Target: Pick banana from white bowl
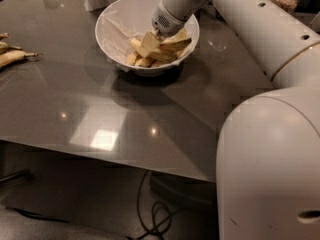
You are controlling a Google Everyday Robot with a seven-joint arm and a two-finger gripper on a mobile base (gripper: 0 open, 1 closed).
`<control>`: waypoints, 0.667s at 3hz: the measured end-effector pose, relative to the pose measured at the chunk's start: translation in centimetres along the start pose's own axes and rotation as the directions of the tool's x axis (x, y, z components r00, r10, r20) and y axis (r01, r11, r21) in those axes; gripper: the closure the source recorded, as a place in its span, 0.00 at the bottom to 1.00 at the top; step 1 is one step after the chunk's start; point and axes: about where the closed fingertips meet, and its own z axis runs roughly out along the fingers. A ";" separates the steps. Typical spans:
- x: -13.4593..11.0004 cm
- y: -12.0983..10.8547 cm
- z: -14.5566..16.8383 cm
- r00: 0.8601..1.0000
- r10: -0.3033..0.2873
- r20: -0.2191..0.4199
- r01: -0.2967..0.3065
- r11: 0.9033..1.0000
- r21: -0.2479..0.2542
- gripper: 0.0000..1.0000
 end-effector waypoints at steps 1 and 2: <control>-1.7 0.2 -1.9 0.998 -0.026 0.052 0.024 0.999 0.027 1.00; -3.1 0.6 -4.0 0.994 -0.046 0.103 0.041 0.998 0.050 1.00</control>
Offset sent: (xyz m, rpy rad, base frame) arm -0.0074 0.0015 0.0873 0.1072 -0.1735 0.0011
